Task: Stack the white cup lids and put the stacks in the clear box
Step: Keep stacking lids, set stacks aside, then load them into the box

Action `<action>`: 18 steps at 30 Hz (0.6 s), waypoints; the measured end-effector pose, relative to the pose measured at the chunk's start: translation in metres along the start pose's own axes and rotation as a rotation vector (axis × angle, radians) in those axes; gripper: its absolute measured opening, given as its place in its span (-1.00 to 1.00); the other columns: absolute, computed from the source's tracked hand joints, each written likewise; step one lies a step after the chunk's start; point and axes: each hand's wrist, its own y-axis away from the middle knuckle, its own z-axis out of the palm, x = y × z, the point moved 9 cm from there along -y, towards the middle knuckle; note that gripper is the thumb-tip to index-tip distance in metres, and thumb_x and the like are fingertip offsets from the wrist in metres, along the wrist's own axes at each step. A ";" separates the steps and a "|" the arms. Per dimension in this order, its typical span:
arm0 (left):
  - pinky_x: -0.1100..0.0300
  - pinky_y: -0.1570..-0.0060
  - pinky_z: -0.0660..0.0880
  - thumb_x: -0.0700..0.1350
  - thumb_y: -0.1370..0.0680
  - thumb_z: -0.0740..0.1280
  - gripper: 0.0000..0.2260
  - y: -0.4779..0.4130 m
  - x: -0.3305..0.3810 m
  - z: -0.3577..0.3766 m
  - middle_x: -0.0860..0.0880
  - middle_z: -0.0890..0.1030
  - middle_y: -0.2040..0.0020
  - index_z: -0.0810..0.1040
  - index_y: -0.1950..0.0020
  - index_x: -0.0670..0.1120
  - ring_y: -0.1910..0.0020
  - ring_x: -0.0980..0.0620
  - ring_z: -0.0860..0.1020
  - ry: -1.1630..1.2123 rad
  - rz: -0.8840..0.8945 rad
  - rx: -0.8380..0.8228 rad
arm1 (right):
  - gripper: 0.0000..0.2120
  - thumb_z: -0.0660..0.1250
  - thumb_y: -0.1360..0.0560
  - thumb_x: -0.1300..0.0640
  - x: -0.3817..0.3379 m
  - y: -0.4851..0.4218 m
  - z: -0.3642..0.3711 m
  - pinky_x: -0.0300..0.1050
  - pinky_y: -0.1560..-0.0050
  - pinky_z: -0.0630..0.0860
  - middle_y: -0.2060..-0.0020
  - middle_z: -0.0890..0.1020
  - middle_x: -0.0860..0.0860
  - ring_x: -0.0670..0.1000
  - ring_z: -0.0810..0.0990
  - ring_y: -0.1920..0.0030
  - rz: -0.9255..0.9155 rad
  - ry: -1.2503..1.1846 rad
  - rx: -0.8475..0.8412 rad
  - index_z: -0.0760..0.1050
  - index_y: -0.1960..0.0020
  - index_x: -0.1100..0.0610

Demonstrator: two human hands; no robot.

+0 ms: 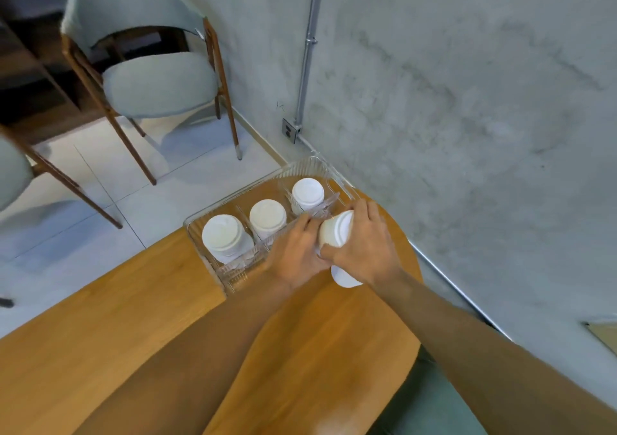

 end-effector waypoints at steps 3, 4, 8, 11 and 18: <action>-0.01 0.15 0.63 0.16 -0.35 0.61 -0.29 -0.029 -0.002 0.005 -0.11 0.55 -0.23 0.54 -0.39 -0.14 -0.08 -0.17 0.65 0.012 -0.029 -0.001 | -0.16 0.67 -0.26 -0.10 0.006 -0.030 -0.003 0.06 -0.18 0.54 -0.24 0.39 -0.02 0.09 0.43 -0.26 -0.004 0.016 -0.036 0.29 -0.37 0.04; -0.02 0.15 0.64 0.16 -0.36 0.61 -0.26 -0.035 -0.003 0.008 -0.11 0.54 -0.24 0.51 -0.43 -0.12 -0.08 -0.18 0.65 0.009 -0.039 -0.008 | -0.15 0.68 -0.26 -0.08 0.009 -0.039 -0.003 0.08 -0.19 0.55 -0.24 0.39 -0.03 0.09 0.43 -0.27 -0.002 0.015 -0.048 0.28 -0.38 0.04; -0.07 -0.02 0.68 0.14 -0.37 0.64 -0.13 -0.053 -0.013 0.023 -0.12 0.53 -0.33 0.36 -0.58 -0.05 -0.21 -0.20 0.64 -0.001 -0.065 -0.030 | -0.15 0.67 -0.31 -0.09 0.021 -0.065 0.007 0.06 -0.20 0.56 -0.28 0.42 -0.01 0.10 0.46 -0.29 0.000 0.038 -0.066 0.26 -0.42 0.04; -0.09 -0.10 0.66 0.11 -0.41 0.63 -0.13 -0.060 -0.019 0.030 -0.11 0.55 -0.38 0.31 -0.62 -0.03 -0.27 -0.20 0.62 0.023 -0.063 -0.067 | -0.16 0.64 -0.32 -0.13 0.030 -0.075 0.017 0.04 -0.19 0.55 -0.29 0.44 0.01 0.11 0.48 -0.29 -0.011 0.056 -0.059 0.27 -0.43 0.05; -0.12 -0.24 0.61 0.03 -0.49 0.58 -0.21 -0.062 -0.024 0.027 -0.06 0.61 -0.40 0.28 -0.64 0.03 -0.30 -0.16 0.62 0.106 -0.069 -0.126 | -0.11 0.64 -0.37 -0.12 0.041 -0.085 0.047 0.07 -0.28 0.57 -0.35 0.41 0.01 0.08 0.47 -0.35 -0.039 0.120 -0.108 0.22 -0.51 0.02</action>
